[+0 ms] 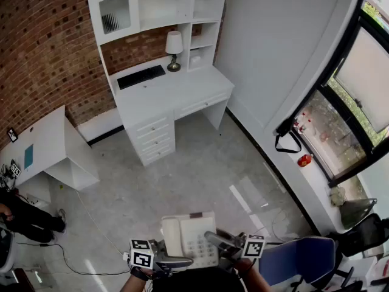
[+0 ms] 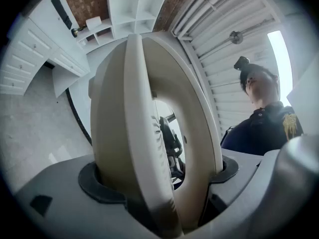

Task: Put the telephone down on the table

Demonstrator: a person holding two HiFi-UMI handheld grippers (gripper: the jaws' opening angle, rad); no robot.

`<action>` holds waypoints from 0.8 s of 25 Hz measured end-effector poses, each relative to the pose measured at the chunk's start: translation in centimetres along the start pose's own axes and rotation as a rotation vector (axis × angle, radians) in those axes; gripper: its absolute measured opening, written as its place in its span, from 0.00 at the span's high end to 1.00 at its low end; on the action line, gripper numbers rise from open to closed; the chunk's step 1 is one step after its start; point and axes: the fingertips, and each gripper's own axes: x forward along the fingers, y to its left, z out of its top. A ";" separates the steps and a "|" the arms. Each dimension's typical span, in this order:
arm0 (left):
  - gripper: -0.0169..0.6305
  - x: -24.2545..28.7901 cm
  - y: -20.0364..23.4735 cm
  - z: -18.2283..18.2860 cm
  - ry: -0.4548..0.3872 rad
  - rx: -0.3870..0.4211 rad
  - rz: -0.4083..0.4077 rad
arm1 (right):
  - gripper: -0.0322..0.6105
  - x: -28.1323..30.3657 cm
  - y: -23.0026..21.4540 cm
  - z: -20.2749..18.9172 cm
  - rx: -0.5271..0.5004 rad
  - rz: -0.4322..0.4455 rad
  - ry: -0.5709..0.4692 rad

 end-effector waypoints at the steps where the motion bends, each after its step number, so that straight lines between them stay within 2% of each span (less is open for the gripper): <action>1: 0.23 0.5 0.1 0.4 0.000 0.011 0.015 | 0.64 -0.1 0.0 0.6 0.004 0.019 0.002; 8: 0.23 3.5 0.6 4.0 -0.012 0.100 0.080 | 0.64 0.0 0.5 5.5 -0.021 0.138 0.003; 12: 0.23 4.5 0.1 6.2 0.001 0.120 0.050 | 0.64 0.0 1.4 7.6 -0.061 0.138 -0.014; 20: 0.23 2.4 -1.3 8.2 -0.035 0.124 0.030 | 0.63 2.7 2.9 7.6 -0.061 0.148 -0.006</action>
